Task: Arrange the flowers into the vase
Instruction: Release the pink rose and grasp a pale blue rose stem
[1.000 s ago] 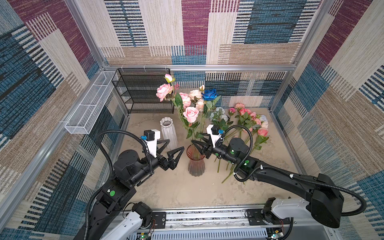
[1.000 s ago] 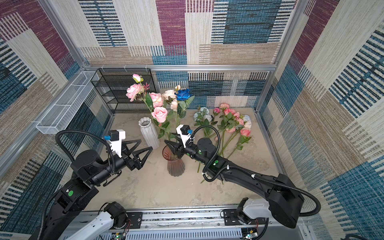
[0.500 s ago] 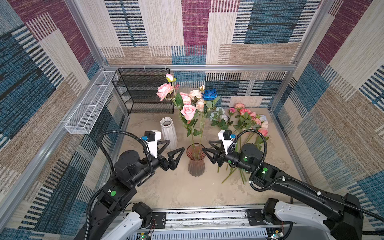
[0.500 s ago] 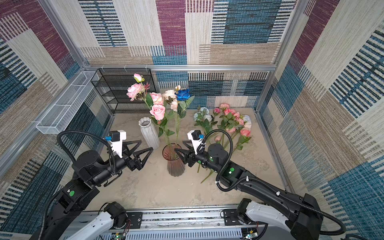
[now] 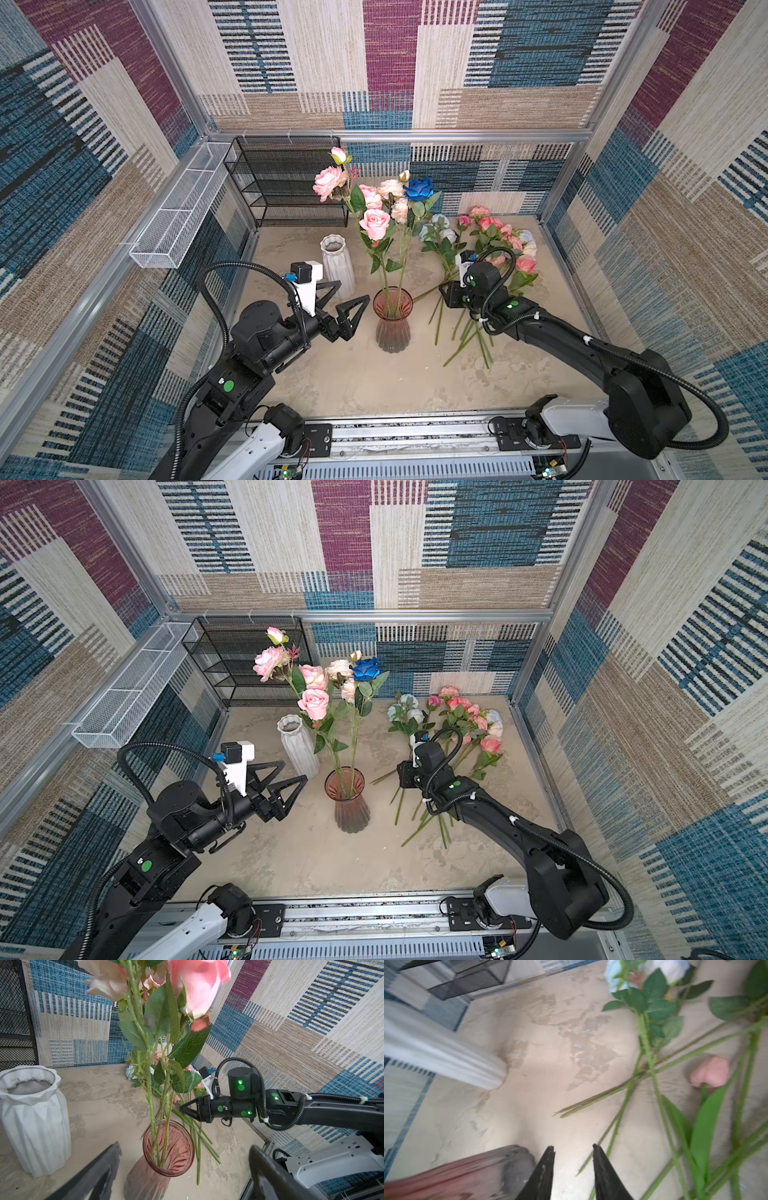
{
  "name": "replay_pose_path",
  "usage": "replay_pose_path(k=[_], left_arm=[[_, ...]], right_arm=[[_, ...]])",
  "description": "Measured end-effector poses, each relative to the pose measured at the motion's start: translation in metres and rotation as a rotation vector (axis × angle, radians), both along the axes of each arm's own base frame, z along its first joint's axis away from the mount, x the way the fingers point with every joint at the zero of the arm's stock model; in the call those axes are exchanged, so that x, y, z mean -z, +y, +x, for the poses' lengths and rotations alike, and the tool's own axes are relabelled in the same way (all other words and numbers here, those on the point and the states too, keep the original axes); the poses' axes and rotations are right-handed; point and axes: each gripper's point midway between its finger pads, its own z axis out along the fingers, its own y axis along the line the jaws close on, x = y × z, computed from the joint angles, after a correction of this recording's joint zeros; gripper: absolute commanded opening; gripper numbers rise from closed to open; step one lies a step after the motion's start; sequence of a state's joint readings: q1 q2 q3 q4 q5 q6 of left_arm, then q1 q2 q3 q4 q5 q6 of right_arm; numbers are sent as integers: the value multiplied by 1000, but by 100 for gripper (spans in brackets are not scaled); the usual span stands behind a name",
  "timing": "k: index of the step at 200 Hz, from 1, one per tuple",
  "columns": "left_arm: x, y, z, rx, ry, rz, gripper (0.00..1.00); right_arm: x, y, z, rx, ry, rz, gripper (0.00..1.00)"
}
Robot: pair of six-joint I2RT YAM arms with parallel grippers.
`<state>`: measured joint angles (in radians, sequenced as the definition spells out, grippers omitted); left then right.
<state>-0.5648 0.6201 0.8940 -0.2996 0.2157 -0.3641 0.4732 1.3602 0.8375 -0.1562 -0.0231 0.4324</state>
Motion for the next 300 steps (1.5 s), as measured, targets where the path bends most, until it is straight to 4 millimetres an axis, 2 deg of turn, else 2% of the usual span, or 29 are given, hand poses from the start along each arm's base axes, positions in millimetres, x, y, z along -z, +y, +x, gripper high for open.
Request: replay_pose_path(k=[30,71,128,156,187,235,270,300], left_arm=[[1,-1,1,0,-1,-4,98],[1,-1,1,1,-1,-4,98],[-1,0,0,1,-6,-7,98],[0,0,0,1,-4,-6,98],[1,-1,1,1,-1,-4,98],[0,-1,1,1,-2,-5,98],[1,-1,1,1,0,-3,98],[-1,-1,2,1,-2,-4,98]], right_arm=[[38,-29,28,84,99,-65,33],[74,-36,49,97,166,-167,30],[84,-52,61,152,155,-271,31],[92,-53,68,153,162,-299,30],[102,-52,71,145,178,-313,20],[95,-51,73,139,156,-315,6],[65,-52,76,155,82,-287,0],[34,-56,71,176,12,-252,0]])
